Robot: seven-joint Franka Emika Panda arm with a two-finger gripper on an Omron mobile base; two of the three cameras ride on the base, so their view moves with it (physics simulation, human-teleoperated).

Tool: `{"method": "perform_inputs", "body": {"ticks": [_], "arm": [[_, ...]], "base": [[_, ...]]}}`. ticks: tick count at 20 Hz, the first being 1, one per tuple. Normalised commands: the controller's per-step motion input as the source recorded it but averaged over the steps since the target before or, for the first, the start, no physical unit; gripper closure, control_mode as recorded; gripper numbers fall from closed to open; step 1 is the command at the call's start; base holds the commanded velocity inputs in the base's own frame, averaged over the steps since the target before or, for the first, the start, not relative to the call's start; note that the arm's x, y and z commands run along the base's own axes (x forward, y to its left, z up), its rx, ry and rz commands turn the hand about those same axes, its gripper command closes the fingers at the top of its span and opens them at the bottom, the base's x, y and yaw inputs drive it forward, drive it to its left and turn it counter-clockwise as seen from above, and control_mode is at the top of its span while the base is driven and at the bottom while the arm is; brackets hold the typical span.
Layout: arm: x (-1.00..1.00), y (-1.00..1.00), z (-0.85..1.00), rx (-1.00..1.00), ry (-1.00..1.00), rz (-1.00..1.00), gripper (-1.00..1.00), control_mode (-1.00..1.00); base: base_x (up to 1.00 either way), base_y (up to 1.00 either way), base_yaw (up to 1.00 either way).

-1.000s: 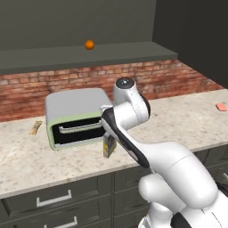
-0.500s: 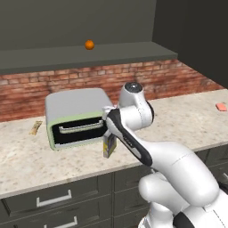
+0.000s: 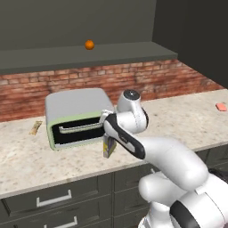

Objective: Pick the bar and cereal from the counter and place them in the cabinets closest to them.

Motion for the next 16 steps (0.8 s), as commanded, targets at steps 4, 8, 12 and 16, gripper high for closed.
{"method": "perform_inputs", "body": {"ticks": [4,8,12,16], "arm": [[0.29,0.25,-0.25,0.00,0.06,-0.03,-1.00,-1.00],[0.19,0.11,-0.11,0.00,0.03,-0.01,-1.00,-1.00],[0.03,0.00,0.00,0.00,0.00,0.00,-1.00,-1.00],[0.05,0.00,-0.16,-0.01,0.01,0.00,-1.00,-1.00]], "base": [[0.00,0.00,0.00],[0.00,0.00,0.00],[0.00,0.00,0.00],[0.00,0.00,0.00]]}}
